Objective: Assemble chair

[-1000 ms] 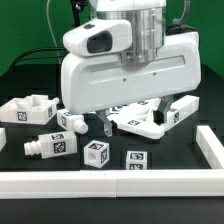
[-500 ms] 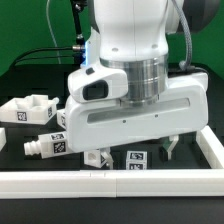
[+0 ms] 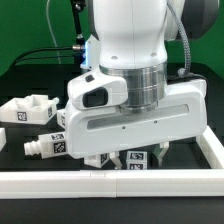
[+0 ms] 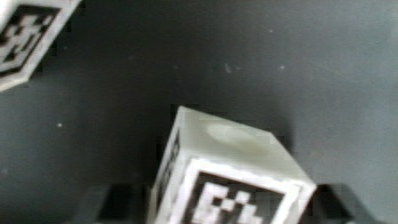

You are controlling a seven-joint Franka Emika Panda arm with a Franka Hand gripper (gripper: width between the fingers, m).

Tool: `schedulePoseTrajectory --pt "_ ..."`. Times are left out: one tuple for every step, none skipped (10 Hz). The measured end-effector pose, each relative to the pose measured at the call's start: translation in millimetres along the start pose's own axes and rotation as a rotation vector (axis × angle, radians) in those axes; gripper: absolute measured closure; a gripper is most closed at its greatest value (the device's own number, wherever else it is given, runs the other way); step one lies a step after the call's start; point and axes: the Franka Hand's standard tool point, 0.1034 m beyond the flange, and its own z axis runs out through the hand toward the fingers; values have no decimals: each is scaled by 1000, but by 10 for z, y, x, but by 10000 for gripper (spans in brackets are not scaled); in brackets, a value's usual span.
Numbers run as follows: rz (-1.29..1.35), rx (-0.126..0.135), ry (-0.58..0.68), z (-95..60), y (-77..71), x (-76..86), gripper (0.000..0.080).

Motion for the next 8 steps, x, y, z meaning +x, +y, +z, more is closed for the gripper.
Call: schedulePoseTrajectory --pt "0 0 0 0 0 0 519" --pt "0 0 0 0 0 0 518" --pt "8 1 0 -11 -13 -5 518" --pt "61 4 -17 -142 -98 -126 518" --pt "90 5 -32 -368 -138 -296 518" --pt "100 2 -39 -517 -121 -459 518" --pt "77 3 -23 -591 -73 -583 518" --pt "27 -18 52 -575 -57 -567 518"
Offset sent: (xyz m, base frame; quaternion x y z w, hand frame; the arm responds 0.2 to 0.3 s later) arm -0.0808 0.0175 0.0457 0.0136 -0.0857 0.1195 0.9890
